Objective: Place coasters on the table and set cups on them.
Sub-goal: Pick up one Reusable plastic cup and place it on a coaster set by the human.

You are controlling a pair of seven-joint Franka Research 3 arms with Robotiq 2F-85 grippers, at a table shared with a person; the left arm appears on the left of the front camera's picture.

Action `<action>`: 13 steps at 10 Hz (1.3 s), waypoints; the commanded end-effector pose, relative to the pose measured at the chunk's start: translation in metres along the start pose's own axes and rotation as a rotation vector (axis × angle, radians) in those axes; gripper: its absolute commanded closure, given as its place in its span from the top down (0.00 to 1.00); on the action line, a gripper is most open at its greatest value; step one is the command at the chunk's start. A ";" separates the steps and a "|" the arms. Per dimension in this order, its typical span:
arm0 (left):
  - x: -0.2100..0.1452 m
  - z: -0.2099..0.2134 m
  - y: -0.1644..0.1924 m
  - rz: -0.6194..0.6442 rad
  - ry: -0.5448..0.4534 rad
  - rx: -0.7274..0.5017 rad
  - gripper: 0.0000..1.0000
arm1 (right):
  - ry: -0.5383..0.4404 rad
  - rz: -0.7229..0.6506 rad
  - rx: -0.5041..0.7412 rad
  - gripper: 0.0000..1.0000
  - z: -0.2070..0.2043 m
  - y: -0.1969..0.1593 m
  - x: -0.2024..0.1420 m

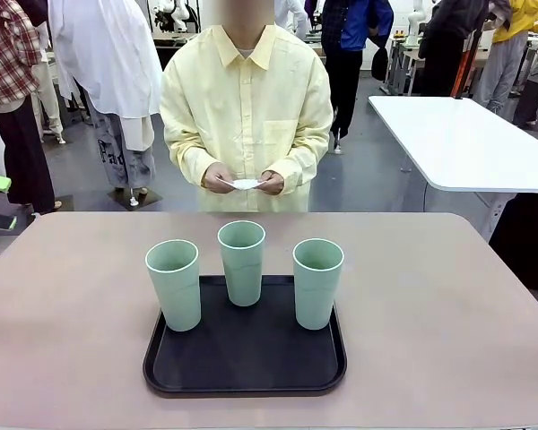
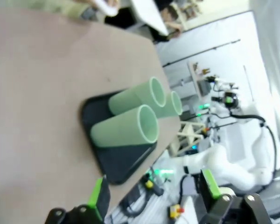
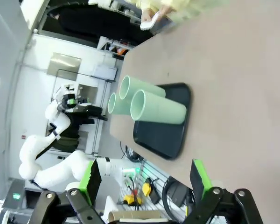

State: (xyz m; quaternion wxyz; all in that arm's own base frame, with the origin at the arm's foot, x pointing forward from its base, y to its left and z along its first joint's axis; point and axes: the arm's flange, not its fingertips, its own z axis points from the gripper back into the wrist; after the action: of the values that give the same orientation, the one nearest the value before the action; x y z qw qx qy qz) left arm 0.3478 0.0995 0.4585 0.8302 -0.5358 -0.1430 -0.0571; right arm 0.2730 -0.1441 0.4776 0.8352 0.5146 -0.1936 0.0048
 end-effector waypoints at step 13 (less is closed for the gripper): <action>-0.007 0.044 0.012 0.089 -0.013 0.054 1.00 | 0.066 -0.060 -0.011 1.00 0.020 -0.056 -0.040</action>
State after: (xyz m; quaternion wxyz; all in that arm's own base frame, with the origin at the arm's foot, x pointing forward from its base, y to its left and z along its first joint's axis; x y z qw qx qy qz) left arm 0.3348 0.1428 0.4630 0.8503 -0.5127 -0.1181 -0.0084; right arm 0.2400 -0.1799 0.4247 0.8488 0.5086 -0.1442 -0.0101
